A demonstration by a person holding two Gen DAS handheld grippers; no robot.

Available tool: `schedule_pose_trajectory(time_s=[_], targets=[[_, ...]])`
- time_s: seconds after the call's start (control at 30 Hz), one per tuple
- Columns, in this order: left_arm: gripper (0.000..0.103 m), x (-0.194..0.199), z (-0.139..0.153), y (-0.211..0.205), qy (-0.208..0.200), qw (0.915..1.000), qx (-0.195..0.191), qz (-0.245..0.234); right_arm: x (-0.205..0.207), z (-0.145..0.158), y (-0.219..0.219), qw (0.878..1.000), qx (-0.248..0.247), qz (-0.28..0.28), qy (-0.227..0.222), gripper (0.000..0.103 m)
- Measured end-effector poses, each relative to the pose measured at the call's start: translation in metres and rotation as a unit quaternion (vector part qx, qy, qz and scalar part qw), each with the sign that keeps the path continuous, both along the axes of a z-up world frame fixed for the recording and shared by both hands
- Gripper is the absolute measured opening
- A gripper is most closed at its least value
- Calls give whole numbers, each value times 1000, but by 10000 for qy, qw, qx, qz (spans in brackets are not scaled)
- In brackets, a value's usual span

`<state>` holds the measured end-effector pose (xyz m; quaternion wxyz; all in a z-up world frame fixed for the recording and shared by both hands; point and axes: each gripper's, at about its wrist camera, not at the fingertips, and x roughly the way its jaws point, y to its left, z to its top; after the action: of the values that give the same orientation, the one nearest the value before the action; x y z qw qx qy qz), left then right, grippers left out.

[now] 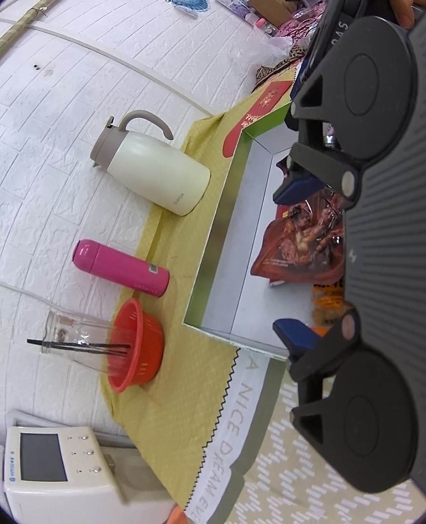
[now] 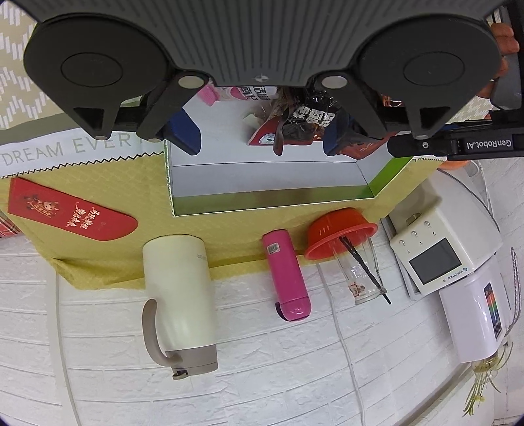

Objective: Organize snacks
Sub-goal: 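Move the left tool to the orange-green chip bag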

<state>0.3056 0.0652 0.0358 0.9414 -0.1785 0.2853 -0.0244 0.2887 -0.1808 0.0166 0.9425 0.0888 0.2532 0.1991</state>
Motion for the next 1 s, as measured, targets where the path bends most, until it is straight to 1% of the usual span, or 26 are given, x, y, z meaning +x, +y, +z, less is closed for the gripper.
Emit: schedule_pose_trajectory(time_s=[0.13,0.33,0.47,0.53,0.67,0.83,0.93,1.0], targets=[[88,-13,6,-2,-70,10000,34,46,-13,9,-3,9999,-2,11,-114,103],[88,-39,17,-9,-224,9997,108,-19,-41,25,-6,9996,-14,112,-243,103],[88,-67,29,-16,-359,9988,310,-125,-66,37,-9,9993,-71,189,-305,103],[88,-82,35,-17,-344,9987,331,-198,-84,44,-9,9992,-145,262,-279,103],[88,-121,44,-18,-371,9977,87,-556,-127,56,-14,9977,-364,382,-428,103],[88,-175,43,-23,-440,9936,174,-1025,-180,59,-24,9954,-757,418,-423,103],[88,-202,35,-26,-356,9906,307,-1283,-209,50,-31,9944,-852,522,-337,103],[88,-218,25,-30,-225,9884,402,-1448,-228,41,-34,9934,-896,647,-307,103]])
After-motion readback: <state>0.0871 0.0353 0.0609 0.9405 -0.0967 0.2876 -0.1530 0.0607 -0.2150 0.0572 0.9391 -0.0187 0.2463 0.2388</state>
